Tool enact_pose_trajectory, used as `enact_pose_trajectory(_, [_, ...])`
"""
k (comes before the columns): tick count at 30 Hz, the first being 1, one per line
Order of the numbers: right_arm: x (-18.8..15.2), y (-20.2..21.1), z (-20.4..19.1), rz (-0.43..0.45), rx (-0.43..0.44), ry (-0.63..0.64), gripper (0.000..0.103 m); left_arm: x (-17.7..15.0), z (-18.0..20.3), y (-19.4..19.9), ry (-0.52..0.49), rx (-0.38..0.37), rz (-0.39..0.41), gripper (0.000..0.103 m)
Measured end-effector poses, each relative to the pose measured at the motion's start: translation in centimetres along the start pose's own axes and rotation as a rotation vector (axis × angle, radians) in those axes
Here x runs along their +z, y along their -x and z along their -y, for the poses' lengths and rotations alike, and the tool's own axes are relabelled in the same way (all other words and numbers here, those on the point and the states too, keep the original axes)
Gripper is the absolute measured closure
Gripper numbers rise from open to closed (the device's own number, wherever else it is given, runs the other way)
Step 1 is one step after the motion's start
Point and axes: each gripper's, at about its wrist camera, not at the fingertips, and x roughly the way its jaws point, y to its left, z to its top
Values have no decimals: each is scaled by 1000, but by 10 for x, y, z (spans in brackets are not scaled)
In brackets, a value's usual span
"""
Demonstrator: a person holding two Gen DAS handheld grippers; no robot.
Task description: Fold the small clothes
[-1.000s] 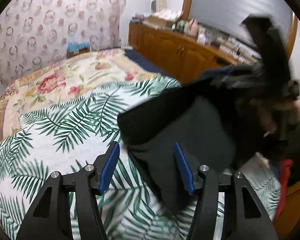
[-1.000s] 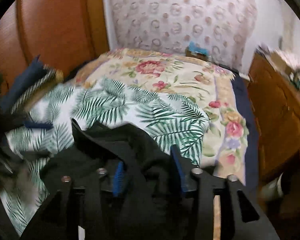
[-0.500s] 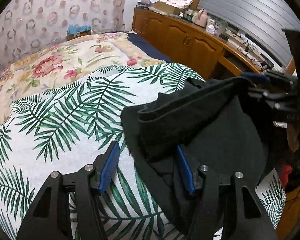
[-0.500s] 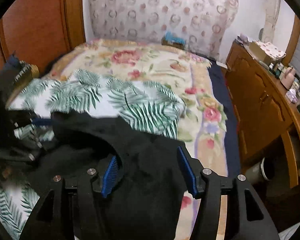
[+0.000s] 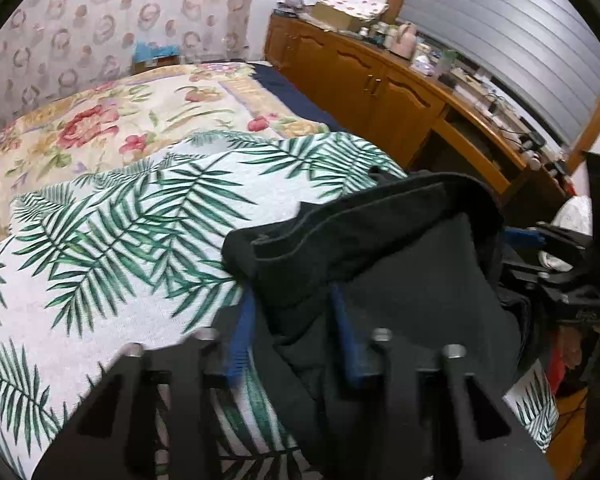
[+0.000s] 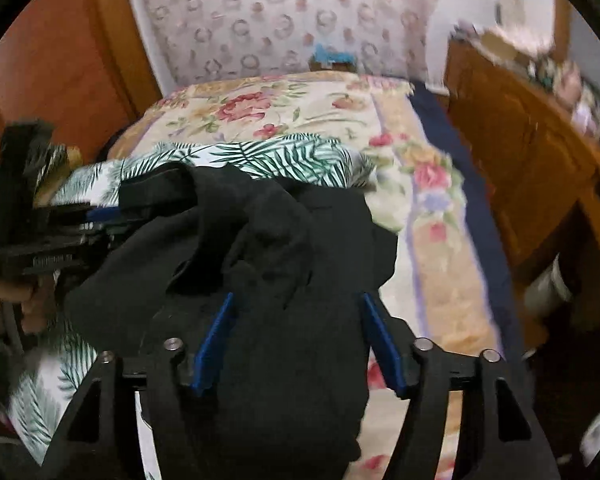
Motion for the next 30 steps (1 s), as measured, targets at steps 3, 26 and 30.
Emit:
enact_pose_trajectory(3, [-1,-6,16,-12,53,-85,23,-1,4,6,-4,-3,3,88])
enact_pose_trajectory(26, [-22,68,-53,62,183,151,79,-50,18,181,-76,-77,226,89])
enact_pose_trajectory(30, [-29,76,-88,57,287,185,79,-85,-15,218,-30,-31,229,89])
